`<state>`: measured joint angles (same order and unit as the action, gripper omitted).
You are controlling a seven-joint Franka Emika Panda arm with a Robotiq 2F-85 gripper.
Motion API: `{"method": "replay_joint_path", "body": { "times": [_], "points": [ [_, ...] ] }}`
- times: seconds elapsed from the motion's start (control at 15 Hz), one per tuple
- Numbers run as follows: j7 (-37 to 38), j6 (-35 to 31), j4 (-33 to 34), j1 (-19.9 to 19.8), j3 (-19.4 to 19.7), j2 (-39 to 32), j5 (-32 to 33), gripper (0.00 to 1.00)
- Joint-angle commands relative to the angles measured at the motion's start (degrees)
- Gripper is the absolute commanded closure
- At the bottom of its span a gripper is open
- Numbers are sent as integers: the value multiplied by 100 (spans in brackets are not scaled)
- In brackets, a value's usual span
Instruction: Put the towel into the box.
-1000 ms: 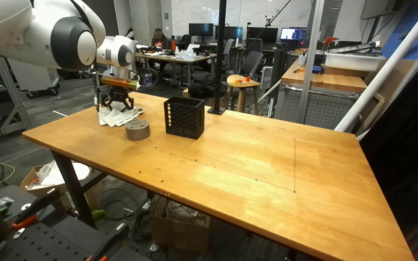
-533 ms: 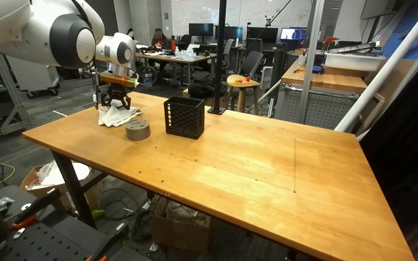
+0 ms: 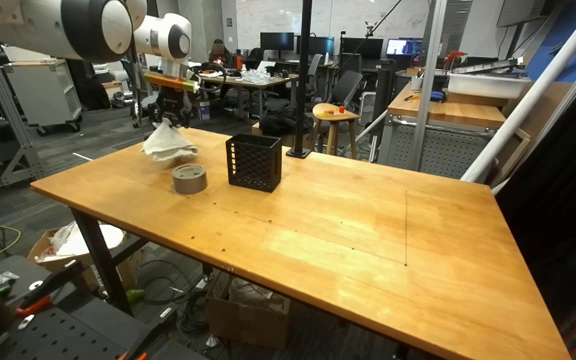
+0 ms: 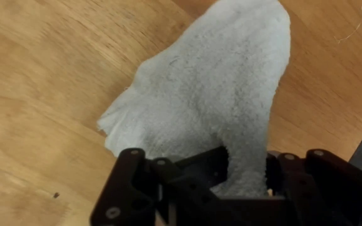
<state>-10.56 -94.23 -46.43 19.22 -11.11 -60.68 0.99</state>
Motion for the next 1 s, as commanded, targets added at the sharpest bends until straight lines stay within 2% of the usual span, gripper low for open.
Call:
{"method": "replay_joint_path", "body": {
  "times": [0.0, 0.67, 0.93],
  "points": [
    [45, 139, -942, -333, 99, 1019, 13, 97],
    [215, -256, -3416, -1255, 557, 3207, 10, 97],
    [239, -685, -3968, -1479, 696, 3666, 39, 96]
  ]
}}
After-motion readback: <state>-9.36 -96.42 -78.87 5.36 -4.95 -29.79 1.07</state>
